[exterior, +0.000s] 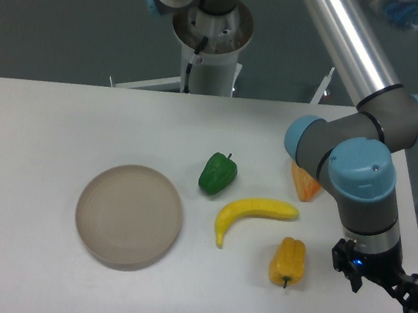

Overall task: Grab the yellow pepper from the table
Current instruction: 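Move the open gripper over the yellow bell pepper beside the banana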

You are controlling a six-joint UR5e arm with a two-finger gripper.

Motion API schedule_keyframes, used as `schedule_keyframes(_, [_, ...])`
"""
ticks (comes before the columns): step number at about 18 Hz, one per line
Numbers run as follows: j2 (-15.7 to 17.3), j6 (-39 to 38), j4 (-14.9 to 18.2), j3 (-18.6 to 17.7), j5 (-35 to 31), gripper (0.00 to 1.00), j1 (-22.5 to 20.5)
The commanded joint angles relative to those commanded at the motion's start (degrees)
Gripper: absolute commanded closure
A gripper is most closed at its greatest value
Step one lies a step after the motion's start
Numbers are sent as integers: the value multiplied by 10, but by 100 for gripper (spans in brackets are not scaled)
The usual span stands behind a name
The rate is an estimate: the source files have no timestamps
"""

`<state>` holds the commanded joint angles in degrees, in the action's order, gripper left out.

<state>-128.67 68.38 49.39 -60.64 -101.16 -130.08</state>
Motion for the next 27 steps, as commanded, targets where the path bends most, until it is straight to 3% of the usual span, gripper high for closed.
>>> schedule_keyframes(6, [12,-4,3,-11,11,0,-2])
schedule_keyframes(10, [44,-25,9,-61,25,0,-5])
schedule_keyframes(14, [81,-61,60,-97,82,0,-25])
schedule_keyframes(17, [112,-141,62,-146,112,0,-39])
schedule_keyframes(22, [100,-293,62,-168,193,0,-41])
schedule_keyframes(27, [99,-310,42,-214,222,0,-41])
